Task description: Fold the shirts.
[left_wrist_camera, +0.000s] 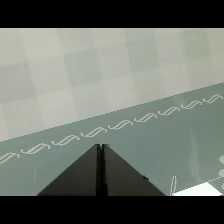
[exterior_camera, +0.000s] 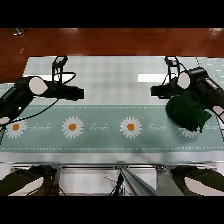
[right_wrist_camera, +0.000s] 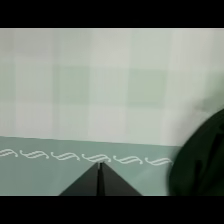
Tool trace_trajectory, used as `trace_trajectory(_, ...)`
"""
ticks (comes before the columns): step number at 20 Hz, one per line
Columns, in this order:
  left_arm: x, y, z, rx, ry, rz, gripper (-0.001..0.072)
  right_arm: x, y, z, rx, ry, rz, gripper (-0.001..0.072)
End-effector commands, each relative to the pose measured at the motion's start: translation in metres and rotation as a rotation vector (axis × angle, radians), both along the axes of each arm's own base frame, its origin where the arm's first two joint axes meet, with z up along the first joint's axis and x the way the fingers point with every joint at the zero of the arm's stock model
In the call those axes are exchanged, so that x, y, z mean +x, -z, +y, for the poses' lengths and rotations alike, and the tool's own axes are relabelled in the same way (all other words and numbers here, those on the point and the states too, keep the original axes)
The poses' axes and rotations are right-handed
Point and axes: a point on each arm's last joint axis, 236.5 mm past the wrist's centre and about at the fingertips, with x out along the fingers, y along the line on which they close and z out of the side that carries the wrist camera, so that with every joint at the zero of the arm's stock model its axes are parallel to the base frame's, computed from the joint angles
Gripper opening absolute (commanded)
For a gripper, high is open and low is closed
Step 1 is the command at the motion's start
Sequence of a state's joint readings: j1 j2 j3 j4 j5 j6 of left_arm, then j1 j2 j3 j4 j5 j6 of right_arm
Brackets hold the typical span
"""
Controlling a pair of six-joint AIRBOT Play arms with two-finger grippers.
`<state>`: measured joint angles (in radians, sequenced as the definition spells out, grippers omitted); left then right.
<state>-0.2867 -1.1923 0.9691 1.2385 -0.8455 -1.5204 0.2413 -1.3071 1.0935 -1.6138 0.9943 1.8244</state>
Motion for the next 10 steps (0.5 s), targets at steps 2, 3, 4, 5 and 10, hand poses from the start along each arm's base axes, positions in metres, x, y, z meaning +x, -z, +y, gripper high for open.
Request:
trace_trajectory(2,0.004,0.000,0.000,-0.002,-0.006,-0.015,0.0046,0.017,-0.007,-0.001,-0.011,-0.011,-0.077,0.0034)
trace_trajectory(3,0.008,-0.002,0.000,-0.001,-0.010,-0.032,0.0183,0.026,-0.011,-0.008,-0.049,-0.026,-0.123,0.0140)
trace_trajectory(4,0.015,-0.004,0.003,0.010,-0.015,-0.067,0.0618,0.037,-0.017,-0.016,-0.094,-0.043,-0.172,0.0505)
trace_trajectory(5,0.021,-0.007,0.005,0.018,-0.020,-0.093,0.0705,0.044,-0.023,-0.024,-0.147,-0.063,-0.209,0.0637)
trace_trajectory(10,0.029,-0.012,0.014,0.044,-0.025,-0.128,0.0702,0.056,-0.044,-0.119,-0.243,0.146,-0.232,0.0637)
